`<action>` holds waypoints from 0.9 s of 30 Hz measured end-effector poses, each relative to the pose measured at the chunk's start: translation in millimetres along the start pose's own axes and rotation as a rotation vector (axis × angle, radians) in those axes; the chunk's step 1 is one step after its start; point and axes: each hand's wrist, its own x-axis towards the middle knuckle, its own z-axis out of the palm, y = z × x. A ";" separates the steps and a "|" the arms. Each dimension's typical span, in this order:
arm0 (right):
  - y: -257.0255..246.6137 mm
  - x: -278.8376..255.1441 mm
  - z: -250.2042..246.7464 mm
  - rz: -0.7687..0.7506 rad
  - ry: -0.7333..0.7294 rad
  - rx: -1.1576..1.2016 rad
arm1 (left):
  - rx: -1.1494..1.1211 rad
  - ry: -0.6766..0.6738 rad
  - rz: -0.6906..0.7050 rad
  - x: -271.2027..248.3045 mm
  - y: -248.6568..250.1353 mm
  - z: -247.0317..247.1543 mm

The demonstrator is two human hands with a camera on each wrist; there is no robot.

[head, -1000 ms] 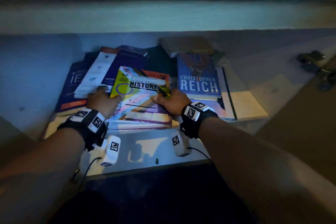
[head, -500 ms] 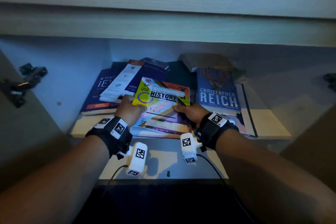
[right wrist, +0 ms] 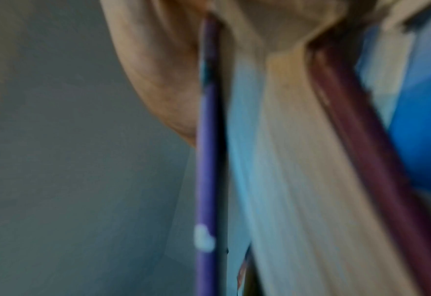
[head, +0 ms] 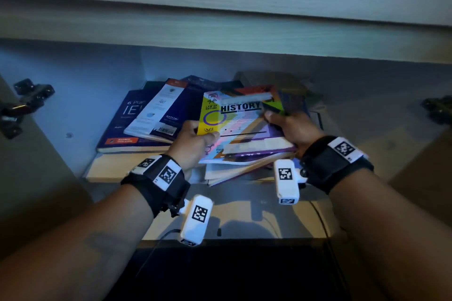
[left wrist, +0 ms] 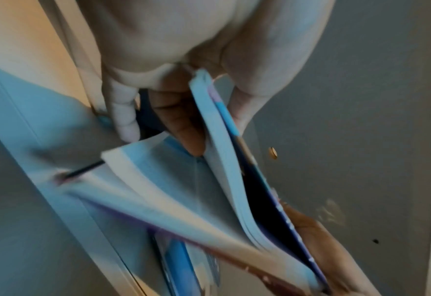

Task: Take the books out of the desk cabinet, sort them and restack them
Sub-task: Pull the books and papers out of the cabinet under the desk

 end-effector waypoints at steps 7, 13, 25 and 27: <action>-37.4 2.7 -69.6 -0.219 0.148 0.077 | -0.037 -0.106 0.197 10.8 51.6 54.6; 5.8 31.0 -86.0 -0.064 0.247 0.124 | 0.025 -0.120 0.003 35.2 50.3 92.9; 86.9 60.9 -105.3 0.248 0.128 -0.170 | -0.062 -0.076 -0.212 73.5 -9.0 110.6; 112.6 71.0 -113.2 0.279 0.099 -0.061 | -0.114 -0.080 -0.203 68.5 -8.6 113.6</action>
